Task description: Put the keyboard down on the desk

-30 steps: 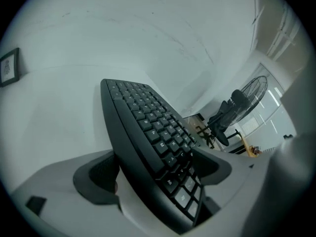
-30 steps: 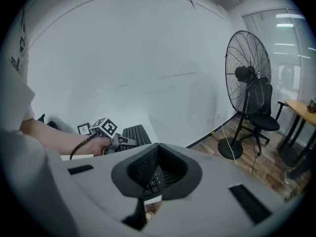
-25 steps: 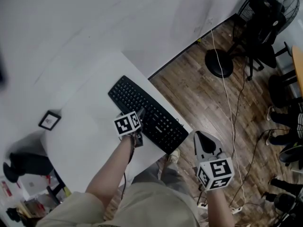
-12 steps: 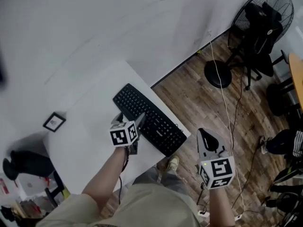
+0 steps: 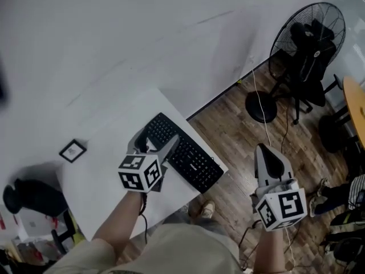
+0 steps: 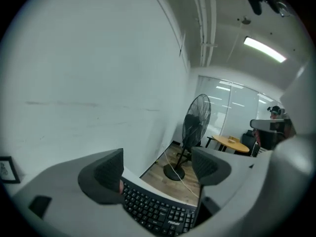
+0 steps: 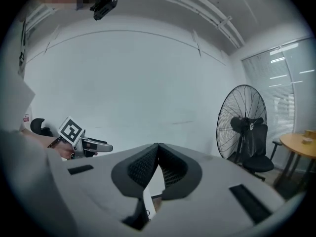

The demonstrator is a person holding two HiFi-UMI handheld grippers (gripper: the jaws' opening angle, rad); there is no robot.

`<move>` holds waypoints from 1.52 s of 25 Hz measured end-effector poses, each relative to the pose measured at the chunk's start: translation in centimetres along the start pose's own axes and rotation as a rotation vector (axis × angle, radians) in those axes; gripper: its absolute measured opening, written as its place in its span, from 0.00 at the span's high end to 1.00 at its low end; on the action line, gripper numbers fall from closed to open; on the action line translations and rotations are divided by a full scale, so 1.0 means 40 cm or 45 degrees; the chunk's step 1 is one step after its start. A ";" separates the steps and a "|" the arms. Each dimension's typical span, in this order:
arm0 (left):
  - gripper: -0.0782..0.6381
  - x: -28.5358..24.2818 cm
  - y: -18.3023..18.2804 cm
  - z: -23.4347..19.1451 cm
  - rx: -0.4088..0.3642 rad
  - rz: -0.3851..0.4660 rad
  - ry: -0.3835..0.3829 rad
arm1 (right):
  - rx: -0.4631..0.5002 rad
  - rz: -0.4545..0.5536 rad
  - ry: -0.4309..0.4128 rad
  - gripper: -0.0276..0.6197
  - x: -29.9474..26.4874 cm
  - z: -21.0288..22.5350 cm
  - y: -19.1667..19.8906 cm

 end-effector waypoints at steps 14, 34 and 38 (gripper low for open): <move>0.68 0.210 -0.195 0.156 -0.273 0.438 0.084 | 0.075 0.229 0.047 0.92 0.172 0.000 -0.129; 0.86 0.227 -0.023 0.202 -0.458 0.272 0.028 | -0.014 0.148 -0.136 0.92 0.172 -0.064 -0.016; 0.86 0.223 -0.023 0.208 -0.440 0.264 0.041 | -0.004 0.153 -0.147 0.92 0.161 -0.067 -0.010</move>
Point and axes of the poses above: the fingertips, and each gripper's own axes: x backward along the fingers, z to its right, y out of its underside, the point moved 9 cm from there along x, backward along the fingers, and after that the axes turned 4 degrees about -z, right-handed, at the moved point
